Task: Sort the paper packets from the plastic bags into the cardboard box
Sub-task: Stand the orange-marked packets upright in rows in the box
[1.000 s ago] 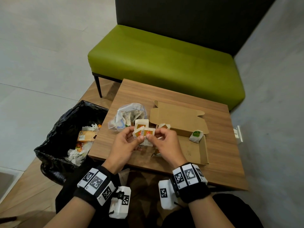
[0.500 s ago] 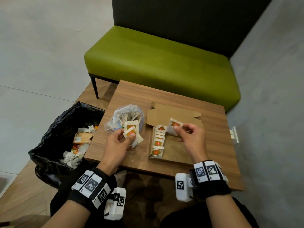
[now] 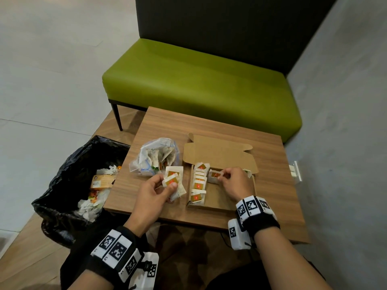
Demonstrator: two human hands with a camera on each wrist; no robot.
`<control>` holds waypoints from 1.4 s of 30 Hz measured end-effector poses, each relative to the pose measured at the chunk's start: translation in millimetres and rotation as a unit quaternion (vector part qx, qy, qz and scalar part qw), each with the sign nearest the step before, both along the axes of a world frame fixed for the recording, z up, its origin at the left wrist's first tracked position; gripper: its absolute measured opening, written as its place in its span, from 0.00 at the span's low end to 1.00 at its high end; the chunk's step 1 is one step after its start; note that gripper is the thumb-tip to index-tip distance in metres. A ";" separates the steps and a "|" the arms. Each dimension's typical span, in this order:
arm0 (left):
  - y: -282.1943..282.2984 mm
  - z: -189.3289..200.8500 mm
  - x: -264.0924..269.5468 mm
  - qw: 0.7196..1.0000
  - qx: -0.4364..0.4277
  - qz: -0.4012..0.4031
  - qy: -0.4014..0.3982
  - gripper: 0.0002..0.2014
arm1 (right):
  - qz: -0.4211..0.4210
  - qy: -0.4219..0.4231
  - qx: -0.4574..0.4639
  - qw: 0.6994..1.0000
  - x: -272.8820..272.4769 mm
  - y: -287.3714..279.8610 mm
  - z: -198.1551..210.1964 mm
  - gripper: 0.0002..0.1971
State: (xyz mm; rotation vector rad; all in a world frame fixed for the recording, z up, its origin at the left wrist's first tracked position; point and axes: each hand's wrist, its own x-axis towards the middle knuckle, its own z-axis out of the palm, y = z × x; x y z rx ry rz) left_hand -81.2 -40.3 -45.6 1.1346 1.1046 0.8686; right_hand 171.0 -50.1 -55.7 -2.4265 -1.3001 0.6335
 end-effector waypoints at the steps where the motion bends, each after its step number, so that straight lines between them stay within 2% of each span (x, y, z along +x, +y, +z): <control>1: -0.8 0.1 0.6 1.000 0.001 -0.005 0.001 0.09 | 0.002 -0.009 -0.006 1.000 -0.5 0.9 -0.7 0.05; 5: -3.5 0.7 4.0 1.000 -0.003 -0.021 -0.006 0.09 | -0.020 -0.039 0.009 0.999 -3.8 4.8 -0.6 0.04; 12: -5.1 1.4 6.3 0.999 0.003 -0.037 -0.011 0.11 | -0.102 -0.017 0.064 0.993 -8.9 9.1 -8.1 0.04; 16: -4.0 2.8 6.6 0.999 -0.002 -0.036 -0.021 0.12 | -0.116 -0.033 0.137 0.983 -18.7 1.3 12.1 0.05; 17: -3.5 3.0 7.0 0.999 -0.006 -0.032 -0.027 0.12 | -0.099 -0.011 0.160 0.982 -23.3 -1.8 19.1 0.05; 19: -2.3 2.0 8.8 0.999 -0.017 -0.026 -0.044 0.13 | -0.035 0.113 0.187 0.975 -35.4 -6.9 31.6 0.06; 21: -1.9 0.8 11.2 0.998 -0.021 -0.029 -0.061 0.15 | 0.038 0.254 0.159 0.953 -49.6 -9.9 39.8 0.09; 22: -2.1 0.5 12.0 0.997 -0.019 -0.034 -0.064 0.15 | 0.064 0.286 0.144 0.945 -54.6 -9.8 40.1 0.09; 28: -3.8 1.0 13.3 0.997 0.008 -0.057 -0.047 0.12 | 0.093 0.337 0.158 0.923 -63.5 -6.1 31.9 0.02; 32: -2.1 -0.5 11.0 0.999 0.011 -0.037 -0.032 0.12 | 0.066 0.360 0.159 0.917 -61.0 -8.1 34.9 0.05; 38: -1.7 0.4 10.9 0.999 0.025 -0.019 -0.011 0.08 | 0.033 0.394 0.167 0.903 -61.5 -8.9 32.9 0.03; 42: -0.4 1.0 7.6 1.000 0.017 0.023 -0.002 0.05 | 0.016 0.365 0.201 0.909 -62.1 -7.4 34.8 0.04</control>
